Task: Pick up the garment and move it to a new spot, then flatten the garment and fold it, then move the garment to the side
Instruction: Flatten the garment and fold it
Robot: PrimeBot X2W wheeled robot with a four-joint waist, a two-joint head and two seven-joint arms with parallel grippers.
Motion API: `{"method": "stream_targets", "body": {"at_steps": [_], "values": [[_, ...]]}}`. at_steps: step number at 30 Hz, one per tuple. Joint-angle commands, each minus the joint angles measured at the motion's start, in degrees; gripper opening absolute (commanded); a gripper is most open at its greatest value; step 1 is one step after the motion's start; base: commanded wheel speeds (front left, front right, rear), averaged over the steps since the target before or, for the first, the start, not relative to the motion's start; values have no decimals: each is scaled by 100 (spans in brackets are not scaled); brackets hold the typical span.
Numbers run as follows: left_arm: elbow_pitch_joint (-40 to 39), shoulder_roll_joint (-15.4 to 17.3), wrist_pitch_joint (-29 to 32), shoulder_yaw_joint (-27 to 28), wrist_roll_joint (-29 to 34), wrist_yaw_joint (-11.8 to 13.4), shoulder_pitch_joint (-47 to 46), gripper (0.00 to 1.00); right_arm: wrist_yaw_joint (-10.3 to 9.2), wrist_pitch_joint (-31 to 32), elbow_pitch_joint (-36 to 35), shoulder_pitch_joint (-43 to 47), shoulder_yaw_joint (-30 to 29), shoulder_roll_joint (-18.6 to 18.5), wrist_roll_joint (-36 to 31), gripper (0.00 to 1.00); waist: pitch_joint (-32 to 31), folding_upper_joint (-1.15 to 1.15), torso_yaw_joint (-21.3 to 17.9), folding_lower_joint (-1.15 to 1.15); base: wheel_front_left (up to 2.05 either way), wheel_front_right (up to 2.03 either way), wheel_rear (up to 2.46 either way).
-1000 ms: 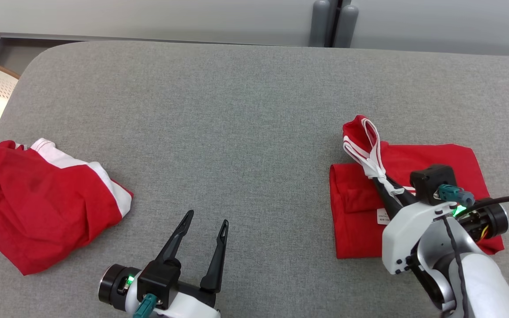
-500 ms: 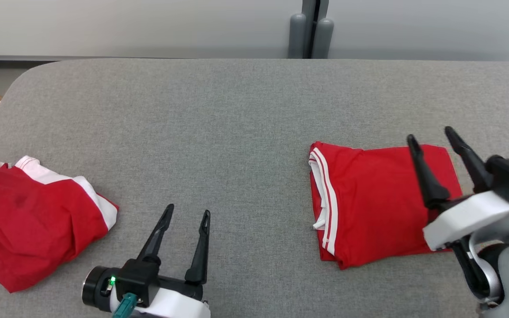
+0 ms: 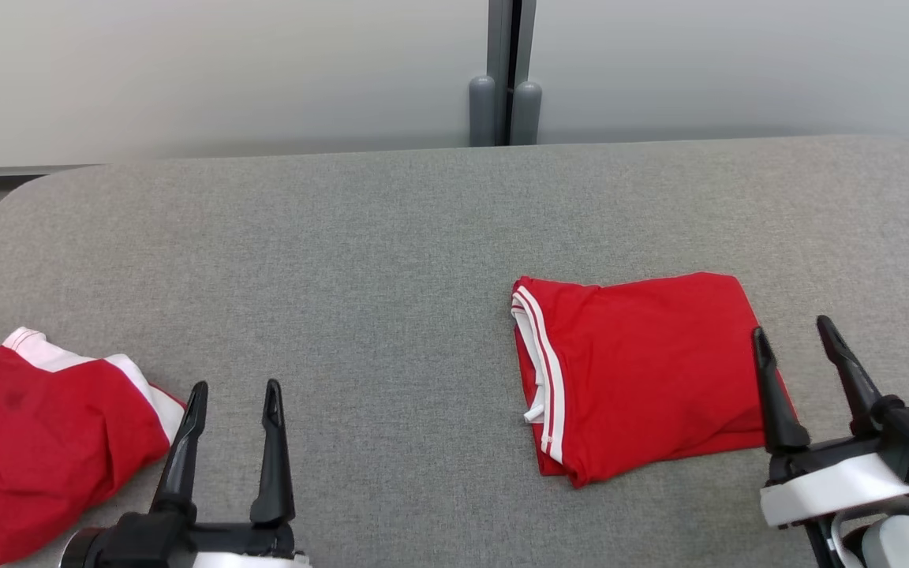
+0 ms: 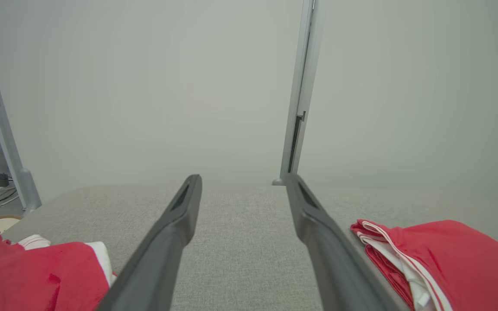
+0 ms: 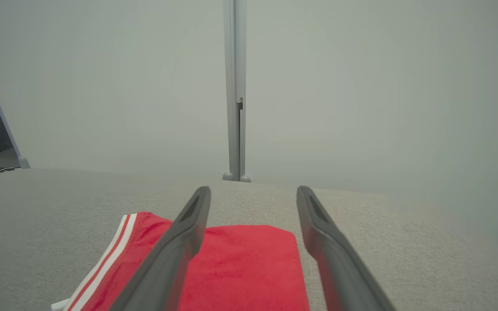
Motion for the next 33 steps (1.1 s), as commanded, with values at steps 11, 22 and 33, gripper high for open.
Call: {"method": "stream_targets", "body": {"at_steps": [11, 22, 33], "values": [[140, 17, -7, 29, 229, 9, 564, 100, -5, -35, -407, 759, 103, 259, -176, 100, -505, 0, -35, 0, 0, 0, 0], [339, 18, -7, -53, 191, -113, 706, 100, -5, -36, -415, 876, 83, 319, -231, 100, -657, 0, 8, 0, 0, 0, 0], [528, 17, -7, -124, 360, -164, 663, 100, -5, -37, -257, 892, 98, 292, -211, 100, -644, 0, -2, 0, 0, 0, 0]]}}
